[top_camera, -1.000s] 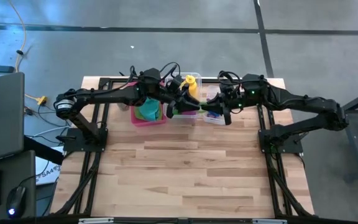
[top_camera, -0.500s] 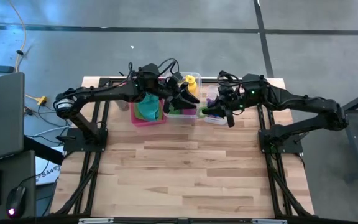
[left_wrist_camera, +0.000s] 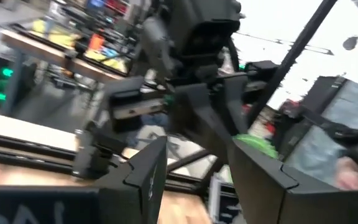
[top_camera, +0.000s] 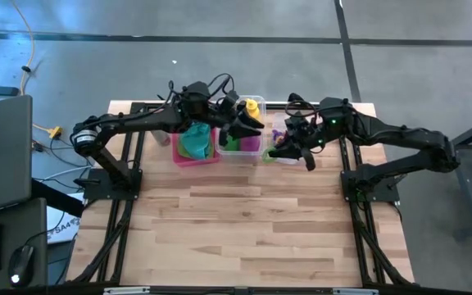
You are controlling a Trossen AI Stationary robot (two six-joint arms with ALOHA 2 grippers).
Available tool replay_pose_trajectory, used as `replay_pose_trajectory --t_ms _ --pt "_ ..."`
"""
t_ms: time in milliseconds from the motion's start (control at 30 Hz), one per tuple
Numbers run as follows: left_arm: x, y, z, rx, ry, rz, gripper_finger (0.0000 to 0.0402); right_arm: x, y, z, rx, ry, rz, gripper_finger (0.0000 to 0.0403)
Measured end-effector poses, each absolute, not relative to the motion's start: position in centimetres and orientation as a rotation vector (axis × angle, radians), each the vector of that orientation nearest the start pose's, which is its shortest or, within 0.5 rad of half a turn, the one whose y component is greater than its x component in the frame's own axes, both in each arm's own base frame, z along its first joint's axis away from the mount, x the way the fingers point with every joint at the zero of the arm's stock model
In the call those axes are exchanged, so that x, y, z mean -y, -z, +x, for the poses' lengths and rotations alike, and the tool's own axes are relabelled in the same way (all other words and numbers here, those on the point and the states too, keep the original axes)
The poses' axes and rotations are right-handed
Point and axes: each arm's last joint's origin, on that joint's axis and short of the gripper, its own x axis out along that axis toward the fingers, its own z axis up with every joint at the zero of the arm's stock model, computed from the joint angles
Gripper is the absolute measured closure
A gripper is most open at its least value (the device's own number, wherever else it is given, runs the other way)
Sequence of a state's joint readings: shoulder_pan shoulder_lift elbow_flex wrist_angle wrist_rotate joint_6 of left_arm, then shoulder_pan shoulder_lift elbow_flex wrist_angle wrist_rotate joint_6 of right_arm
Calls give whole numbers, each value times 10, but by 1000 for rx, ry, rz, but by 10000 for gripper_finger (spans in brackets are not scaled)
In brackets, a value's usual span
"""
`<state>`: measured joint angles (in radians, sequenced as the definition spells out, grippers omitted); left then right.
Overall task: Pick & Place Sports Items
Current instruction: Put the green spring keychain into the right transparent bin
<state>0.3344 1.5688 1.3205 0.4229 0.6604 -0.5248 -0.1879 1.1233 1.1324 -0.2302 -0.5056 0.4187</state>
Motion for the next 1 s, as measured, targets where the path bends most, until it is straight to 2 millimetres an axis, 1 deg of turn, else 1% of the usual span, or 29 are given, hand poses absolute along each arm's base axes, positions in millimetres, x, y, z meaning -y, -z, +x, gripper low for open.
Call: replay_pose_trajectory --t_ms 167,300,500,667,800,900,1000 --pt "-105 -378 347 61 222 -405 237 30 -386 230 -279 -274 471 382" --pt "-103 -372 345 -12 57 -360 237 31 -386 214 -323 -198 455 382" --pt "-97 -362 339 -149 -193 -301 237 40 -380 189 -414 15 428 382" --pt "-88 -361 333 -218 -272 -263 237 49 -367 178 -549 232 384 382" --pt "-83 -363 328 -235 -325 -238 237 57 -358 176 -627 356 345 382" --pt "-79 -366 327 -227 -362 -205 237 65 -352 179 -671 428 328 382" --pt "-78 -368 326 -219 -368 -208 237 73 -346 183 -722 483 309 382"
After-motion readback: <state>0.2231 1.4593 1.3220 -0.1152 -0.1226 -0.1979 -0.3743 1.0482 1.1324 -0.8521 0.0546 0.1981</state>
